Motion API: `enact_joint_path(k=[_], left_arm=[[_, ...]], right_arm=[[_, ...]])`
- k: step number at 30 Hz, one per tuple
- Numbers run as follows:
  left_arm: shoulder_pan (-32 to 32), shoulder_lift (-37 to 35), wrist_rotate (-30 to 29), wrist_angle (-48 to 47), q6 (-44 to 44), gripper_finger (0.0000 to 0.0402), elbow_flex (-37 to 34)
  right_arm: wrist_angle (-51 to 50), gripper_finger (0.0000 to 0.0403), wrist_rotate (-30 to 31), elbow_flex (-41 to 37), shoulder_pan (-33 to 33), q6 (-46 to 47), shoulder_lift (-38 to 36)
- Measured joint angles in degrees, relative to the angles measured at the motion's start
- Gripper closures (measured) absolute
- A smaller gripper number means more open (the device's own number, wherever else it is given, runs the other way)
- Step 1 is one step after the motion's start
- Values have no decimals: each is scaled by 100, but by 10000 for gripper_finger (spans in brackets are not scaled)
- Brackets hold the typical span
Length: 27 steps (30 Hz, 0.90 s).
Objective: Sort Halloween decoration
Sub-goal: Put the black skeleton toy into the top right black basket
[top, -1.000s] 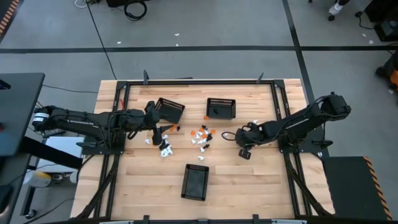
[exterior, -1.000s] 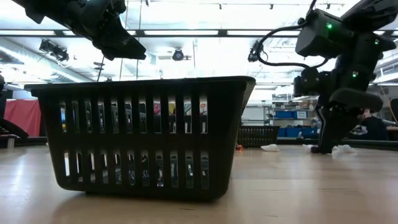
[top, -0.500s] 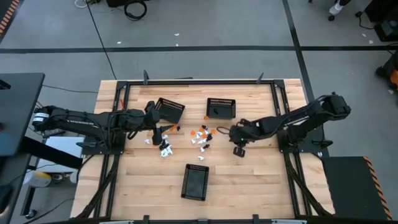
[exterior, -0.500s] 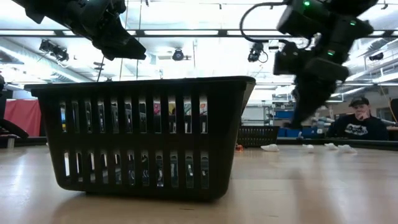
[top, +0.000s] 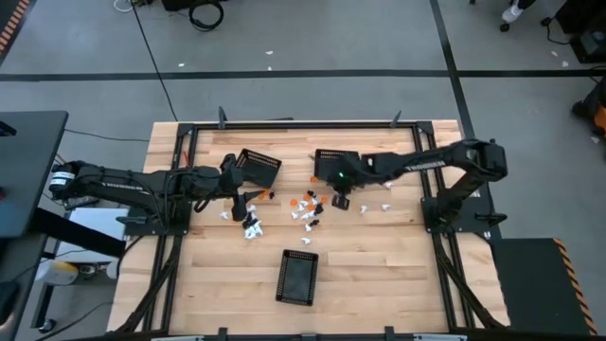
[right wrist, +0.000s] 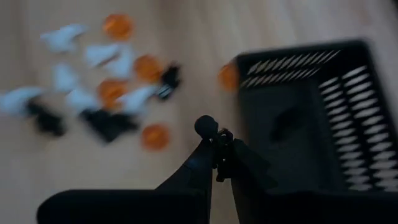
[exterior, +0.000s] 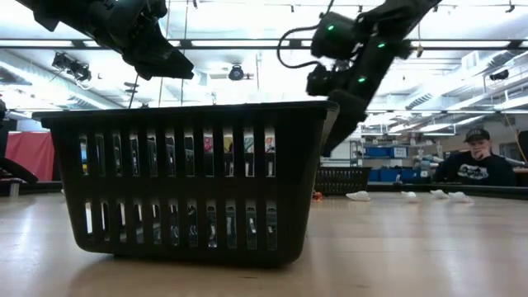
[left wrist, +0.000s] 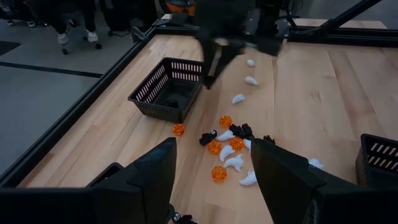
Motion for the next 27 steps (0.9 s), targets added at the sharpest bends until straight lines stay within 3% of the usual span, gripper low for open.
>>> enact_joint_path(k=[13,27], left_arm=[[0,-2,0,-28,-2,184,0],[0,-1,0,-28,-2,184,0]], right_arm=[[-83,357,-670,629,-1288,-537,1077],[-167,352,-1019,642,-1634,-130,1438]])
